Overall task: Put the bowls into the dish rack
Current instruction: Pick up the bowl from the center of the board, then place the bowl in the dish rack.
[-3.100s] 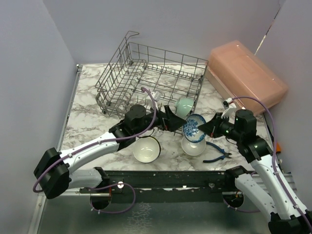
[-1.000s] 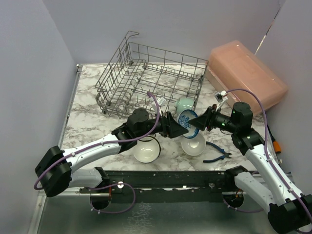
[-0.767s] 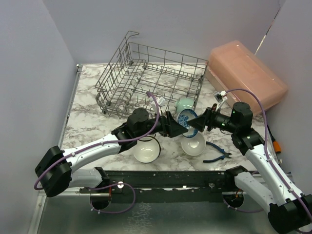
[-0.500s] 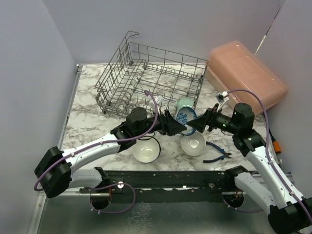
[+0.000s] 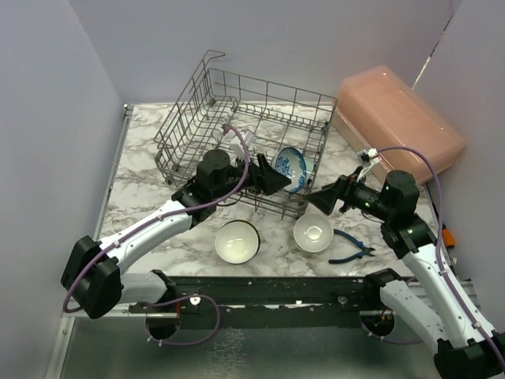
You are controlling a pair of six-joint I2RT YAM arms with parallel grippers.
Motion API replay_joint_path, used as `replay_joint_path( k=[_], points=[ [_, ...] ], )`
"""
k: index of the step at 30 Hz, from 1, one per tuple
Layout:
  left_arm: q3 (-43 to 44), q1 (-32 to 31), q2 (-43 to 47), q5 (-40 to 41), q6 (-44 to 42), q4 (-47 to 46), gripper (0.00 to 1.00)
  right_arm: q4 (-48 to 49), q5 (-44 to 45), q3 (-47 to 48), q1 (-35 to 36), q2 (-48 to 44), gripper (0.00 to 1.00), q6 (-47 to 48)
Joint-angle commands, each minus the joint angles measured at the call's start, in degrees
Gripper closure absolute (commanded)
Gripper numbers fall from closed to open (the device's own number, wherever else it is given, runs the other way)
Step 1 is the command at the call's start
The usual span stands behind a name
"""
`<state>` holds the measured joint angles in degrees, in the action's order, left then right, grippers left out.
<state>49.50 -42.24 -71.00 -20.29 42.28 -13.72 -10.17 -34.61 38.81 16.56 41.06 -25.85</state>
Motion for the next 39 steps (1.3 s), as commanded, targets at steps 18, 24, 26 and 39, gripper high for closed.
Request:
replay_joint_path(
  k=[18,24,26,39],
  points=[
    [31.6,3.6,-16.9,13.6,-30.0,30.4,1.00,-5.2,4.8,0.3,0.3,-2.3,0.00,1.7],
    [36.2,3.6,-20.0,18.6,-33.2,34.3,1.00,-5.8,5.0,0.4,0.4,-1.7,0.00,2.5],
    [38.0,3.6,-21.3,19.7,-34.2,35.5,1.00,-6.0,5.0,0.4,0.3,-1.5,0.00,2.7],
    [47.8,3.6,-29.4,24.3,-39.5,43.0,1.00,-6.8,5.7,0.3,0.3,-0.9,0.00,3.7]
  ],
)
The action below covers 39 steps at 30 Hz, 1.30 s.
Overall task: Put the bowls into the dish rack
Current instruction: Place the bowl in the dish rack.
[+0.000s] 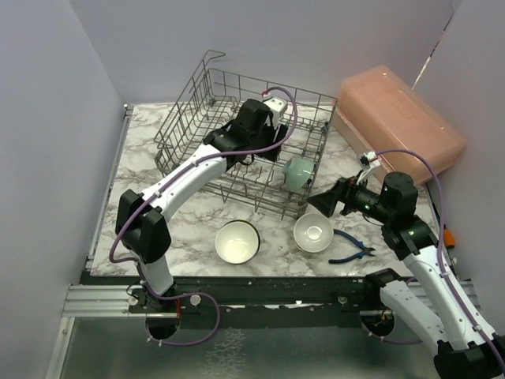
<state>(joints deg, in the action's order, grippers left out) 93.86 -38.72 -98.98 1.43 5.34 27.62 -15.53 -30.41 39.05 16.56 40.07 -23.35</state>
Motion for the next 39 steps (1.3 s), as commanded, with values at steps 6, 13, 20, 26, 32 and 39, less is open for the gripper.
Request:
replay_joint_path(
  k=[6,13,20,26,32,39],
  points=[
    [5.4,0.0,-3.8,3.0,-2.0,4.0,1.00,-1.6,1.5,0.4,0.3,0.4,0.00,1.4],
    [4.9,0.0,-5.4,3.4,-1.5,4.7,1.00,-2.4,1.8,0.4,0.3,-0.6,0.00,1.5],
    [4.4,0.0,-6.3,3.3,-1.4,5.4,1.00,-3.0,1.9,0.4,0.4,-0.9,0.00,1.6],
    [3.6,0.0,-7.0,3.0,-0.7,5.5,1.00,-3.3,2.0,0.4,0.3,-1.0,0.00,1.7],
    [3.2,-0.6,-8.4,3.1,0.1,5.7,1.00,-3.3,2.0,0.3,0.4,-0.6,0.00,1.7],
    [3.5,-1.5,-9.9,4.9,1.0,5.9,1.00,-3.7,2.2,0.3,0.4,-0.7,0.00,1.9]
  ],
)
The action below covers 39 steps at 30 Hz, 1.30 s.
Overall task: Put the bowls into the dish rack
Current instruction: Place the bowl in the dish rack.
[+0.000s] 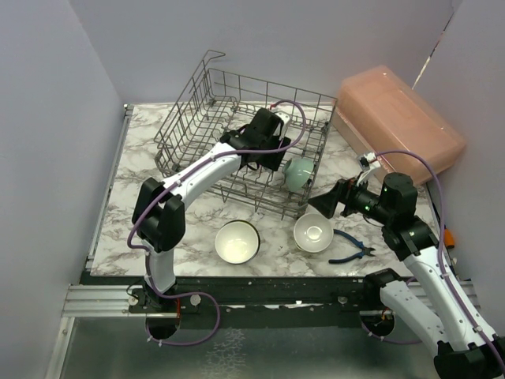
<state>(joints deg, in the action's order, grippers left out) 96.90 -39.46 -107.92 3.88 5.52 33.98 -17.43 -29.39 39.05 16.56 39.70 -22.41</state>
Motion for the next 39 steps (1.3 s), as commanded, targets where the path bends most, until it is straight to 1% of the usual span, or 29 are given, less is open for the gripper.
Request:
replay_joint_path(
  k=[1,7,27,39],
  points=[
    [0.4,-0.9,-1.0,3.0,0.8,-0.5,1.00,-1.9,1.3,0.4,0.3,-0.3,0.00,1.1],
    [0.2,-1.9,-1.6,5.6,0.5,0.4,1.00,-2.3,1.6,0.3,0.4,-0.2,0.00,1.2],
    [-1.9,-3.0,-3.7,6.6,1.2,0.8,1.00,-2.2,1.5,0.0,0.4,0.5,0.00,1.0],
    [-1.3,-3.0,-5.6,7.6,1.8,0.9,0.99,-2.5,1.5,-0.1,0.3,0.5,0.00,1.1]
  ],
)
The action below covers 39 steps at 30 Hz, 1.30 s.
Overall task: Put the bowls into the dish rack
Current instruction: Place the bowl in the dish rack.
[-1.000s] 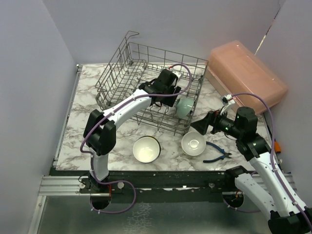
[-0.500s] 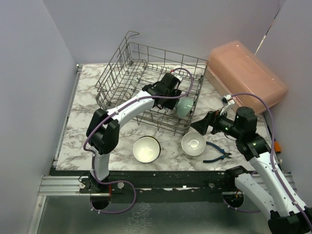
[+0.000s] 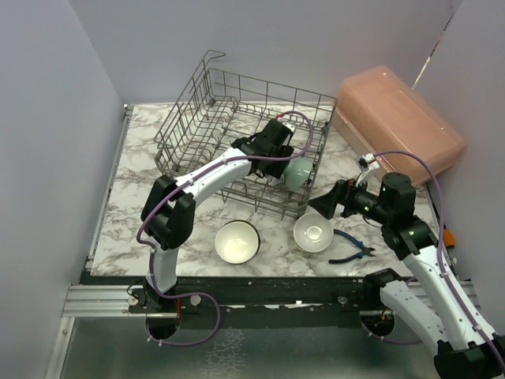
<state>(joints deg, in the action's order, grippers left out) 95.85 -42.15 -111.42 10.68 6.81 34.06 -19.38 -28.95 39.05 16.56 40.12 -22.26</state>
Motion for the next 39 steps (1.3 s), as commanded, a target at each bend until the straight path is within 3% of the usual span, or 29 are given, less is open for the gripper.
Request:
replay_joint_path(
  k=[1,26,36,39],
  points=[
    [-0.2,-0.4,-2.3,1.0,0.5,0.8,0.99,-0.6,1.1,-0.1,0.4,0.0,0.00,1.0],
    [0.8,-0.3,-5.5,0.1,-0.5,1.2,0.74,-0.1,1.0,-0.3,0.3,1.3,0.00,1.0],
    [0.8,-0.1,-4.9,-3.0,-0.4,1.4,0.35,-0.1,0.6,-0.1,0.3,1.5,0.00,0.9],
    [0.8,-0.2,-4.0,-3.9,-0.2,0.7,0.27,-0.1,0.6,-0.1,0.4,1.6,0.00,0.9]
  ],
)
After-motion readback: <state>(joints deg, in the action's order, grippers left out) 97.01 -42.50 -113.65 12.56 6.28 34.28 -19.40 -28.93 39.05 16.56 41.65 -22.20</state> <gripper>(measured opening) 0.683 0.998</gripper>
